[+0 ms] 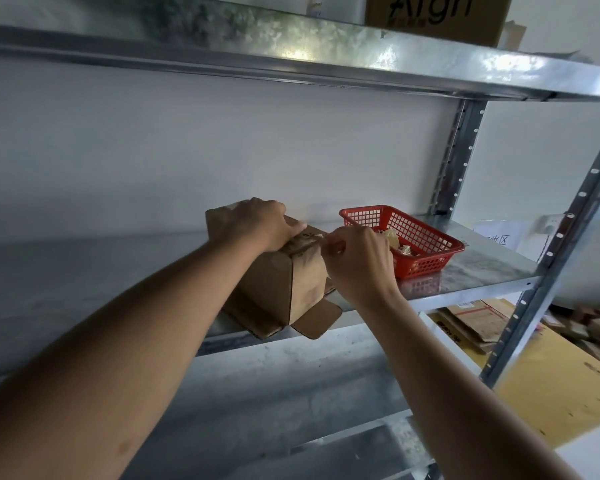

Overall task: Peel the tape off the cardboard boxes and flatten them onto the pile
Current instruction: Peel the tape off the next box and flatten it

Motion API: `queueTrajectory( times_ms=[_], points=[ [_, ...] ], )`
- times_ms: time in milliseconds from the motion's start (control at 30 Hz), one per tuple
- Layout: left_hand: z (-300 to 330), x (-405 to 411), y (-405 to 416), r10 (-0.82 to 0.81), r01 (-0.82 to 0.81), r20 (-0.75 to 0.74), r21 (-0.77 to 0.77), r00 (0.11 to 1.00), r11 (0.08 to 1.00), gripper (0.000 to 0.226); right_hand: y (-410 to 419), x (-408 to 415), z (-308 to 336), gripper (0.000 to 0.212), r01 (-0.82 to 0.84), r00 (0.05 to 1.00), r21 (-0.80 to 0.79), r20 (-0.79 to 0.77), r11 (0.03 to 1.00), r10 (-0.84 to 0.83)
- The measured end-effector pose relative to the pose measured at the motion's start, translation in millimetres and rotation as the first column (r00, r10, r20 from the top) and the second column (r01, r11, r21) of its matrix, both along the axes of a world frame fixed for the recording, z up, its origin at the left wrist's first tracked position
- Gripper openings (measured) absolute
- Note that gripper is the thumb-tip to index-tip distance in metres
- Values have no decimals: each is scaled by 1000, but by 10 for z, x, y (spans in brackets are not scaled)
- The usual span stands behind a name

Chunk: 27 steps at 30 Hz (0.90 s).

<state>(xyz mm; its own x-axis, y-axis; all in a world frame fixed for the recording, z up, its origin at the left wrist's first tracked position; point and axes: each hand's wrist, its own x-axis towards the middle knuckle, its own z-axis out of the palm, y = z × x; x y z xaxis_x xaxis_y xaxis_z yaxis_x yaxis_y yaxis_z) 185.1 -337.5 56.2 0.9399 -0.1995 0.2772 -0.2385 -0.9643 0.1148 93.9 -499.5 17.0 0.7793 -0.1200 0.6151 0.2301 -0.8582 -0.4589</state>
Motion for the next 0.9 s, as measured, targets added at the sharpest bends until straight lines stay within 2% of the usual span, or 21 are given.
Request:
queueTrajectory(
  times_ms=[233,400,567,700,767,833,900],
  points=[
    [-28,6,-22,9,-9,12,-8,1000,1000,61,18,101,7,14,-9,1000,170,12,985,7],
    [-33,9,-10,17,-16,20,-16,1000,1000,61,14,145,-57,13,-123,989,348,-36,929,145],
    [-25,-7,-1,10,-9,13,-29,1000,1000,65,69,99,-160,12,-170,970,120,198,978,145],
    [65,-18,31,-16,15,-94,-12,995,1000,63,43,158,-127,11,-129,991,285,70,950,114],
    [137,-21,86,-48,45,-193,-21,980,999,69,26,157,-78,14,-133,991,336,38,932,128],
    [209,-37,150,-92,72,-307,-75,947,995,74,3,143,-34,27,-173,984,368,31,913,174],
    [240,-39,193,-150,99,-379,-151,913,984,70,-21,147,4,18,-191,980,358,18,914,198]
  ],
)
